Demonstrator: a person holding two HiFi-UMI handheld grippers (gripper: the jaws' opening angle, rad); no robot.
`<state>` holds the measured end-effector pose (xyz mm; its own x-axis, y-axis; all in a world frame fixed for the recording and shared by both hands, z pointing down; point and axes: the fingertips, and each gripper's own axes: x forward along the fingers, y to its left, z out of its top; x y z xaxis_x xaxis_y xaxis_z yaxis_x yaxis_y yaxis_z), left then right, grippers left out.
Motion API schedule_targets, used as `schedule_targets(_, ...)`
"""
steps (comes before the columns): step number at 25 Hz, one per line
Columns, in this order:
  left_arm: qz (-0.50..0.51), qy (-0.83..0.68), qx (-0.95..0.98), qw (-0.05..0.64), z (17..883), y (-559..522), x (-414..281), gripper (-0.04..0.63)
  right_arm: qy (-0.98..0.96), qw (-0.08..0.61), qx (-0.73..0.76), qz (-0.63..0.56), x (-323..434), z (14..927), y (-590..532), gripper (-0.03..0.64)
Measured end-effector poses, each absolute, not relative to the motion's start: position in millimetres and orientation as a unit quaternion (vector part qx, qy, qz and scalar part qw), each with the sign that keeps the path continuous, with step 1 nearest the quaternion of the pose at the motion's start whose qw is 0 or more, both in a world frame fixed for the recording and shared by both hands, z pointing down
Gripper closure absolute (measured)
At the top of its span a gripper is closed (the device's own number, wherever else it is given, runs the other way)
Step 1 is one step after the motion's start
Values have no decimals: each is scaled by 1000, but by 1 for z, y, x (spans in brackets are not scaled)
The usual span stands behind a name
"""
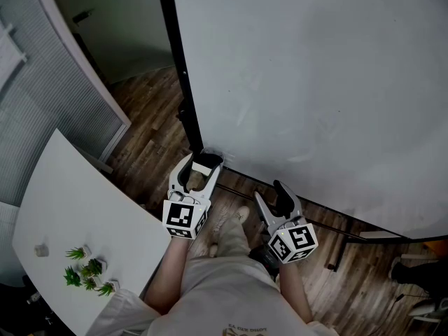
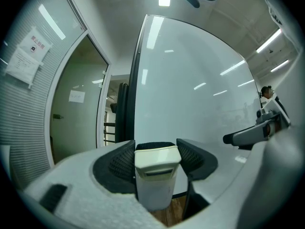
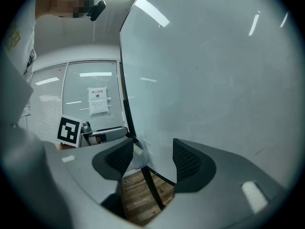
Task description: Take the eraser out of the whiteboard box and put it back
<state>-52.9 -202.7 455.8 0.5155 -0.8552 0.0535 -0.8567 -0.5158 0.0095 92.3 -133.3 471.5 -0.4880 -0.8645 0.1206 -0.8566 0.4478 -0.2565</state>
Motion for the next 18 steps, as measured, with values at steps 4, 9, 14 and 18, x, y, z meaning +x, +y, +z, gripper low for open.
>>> schedule_targets(4,26,-491,871,16,458,-205,-52,328,850,14,-506,-145,92,472,-136,359)
schedule_targets(9,33,-489,871,15,462,-208,-49,328,850,12,-506,-147,93,475,-138,359)
schedule_targets(14,41,-488,872,16,467,-211,-48,328,849,11,-507,-149,94,477,-140,359)
schedule_targets(18,49,-487,872,16,471,-213,-46,328,848,10,-509,-150,96,477,-142,360)
